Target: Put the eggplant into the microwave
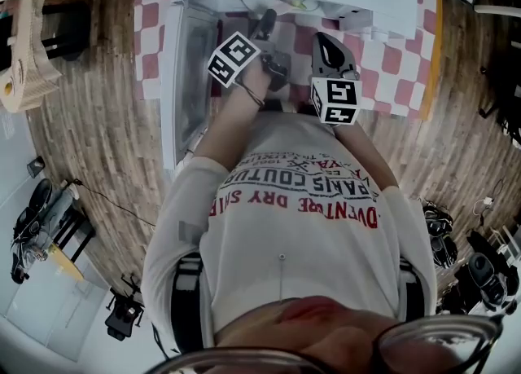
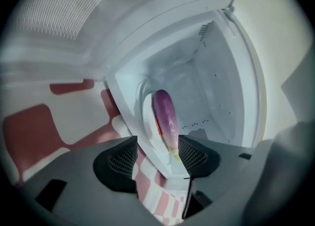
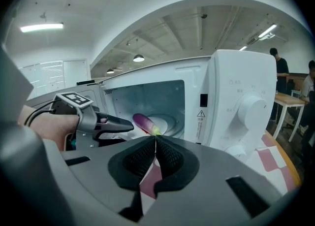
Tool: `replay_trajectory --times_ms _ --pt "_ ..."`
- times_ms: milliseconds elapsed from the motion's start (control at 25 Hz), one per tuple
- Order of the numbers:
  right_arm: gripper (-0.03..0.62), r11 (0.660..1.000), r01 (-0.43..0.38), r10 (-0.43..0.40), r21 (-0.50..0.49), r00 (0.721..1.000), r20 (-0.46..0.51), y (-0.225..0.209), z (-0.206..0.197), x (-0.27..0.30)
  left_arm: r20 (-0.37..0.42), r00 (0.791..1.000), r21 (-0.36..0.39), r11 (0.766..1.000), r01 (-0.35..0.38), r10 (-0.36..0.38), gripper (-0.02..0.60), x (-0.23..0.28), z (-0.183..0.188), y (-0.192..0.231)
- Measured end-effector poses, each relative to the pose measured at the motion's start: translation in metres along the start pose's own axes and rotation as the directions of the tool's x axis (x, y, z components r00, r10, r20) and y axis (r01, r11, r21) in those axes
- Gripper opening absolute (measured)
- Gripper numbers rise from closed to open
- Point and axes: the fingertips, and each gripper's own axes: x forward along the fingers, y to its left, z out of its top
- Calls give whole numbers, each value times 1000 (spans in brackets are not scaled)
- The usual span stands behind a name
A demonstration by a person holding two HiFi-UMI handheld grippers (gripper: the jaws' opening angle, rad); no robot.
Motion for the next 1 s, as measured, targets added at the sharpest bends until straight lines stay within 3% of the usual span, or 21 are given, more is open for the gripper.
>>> replay_trajectory --times_ms 80,160,360,440,600,640,680,720,840,880,1000 --pt "26 1000 -5 5 -7 1000 6 1 0 -3 -6 1000 150 989 -10 11 248 -14 -1 -4" --pt "26 1000 -8 8 -16 1000 13 2 1 -6 -10 1000 291 957 -13 16 130 -24 -5 -9" --pt "26 998 -31 34 -57 998 53 12 15 -12 18 999 468 884 15 -27 36 -44 -3 -33" --pt "26 997 -34 40 -72 997 71 16 22 -16 45 996 589 808 35 -77 28 -56 -1 -53" --pt "26 993 -37 49 -109 992 116 20 39 -26 105 968 836 548 38 -229 26 -89 -1 -104" --pt "26 992 -36 51 -119 991 125 21 42 -28 111 960 863 504 35 -258 26 -96 -3 -113" --pt "26 991 -36 53 -128 990 132 22 45 -31 114 953 877 478 37 -282 27 -102 -4 -119" --pt "26 990 -36 55 -134 988 141 23 48 -33 112 947 883 467 44 -301 28 -106 -5 -124" --pt "26 989 -37 64 -145 981 183 26 61 -37 85 932 881 463 95 -353 28 -110 -8 -134" --pt "26 988 -38 67 -148 978 198 27 65 -39 74 928 886 452 107 -365 28 -111 -9 -137" --pt "26 986 -35 72 -162 971 227 29 74 -43 69 923 919 385 89 -378 28 -116 -10 -146"
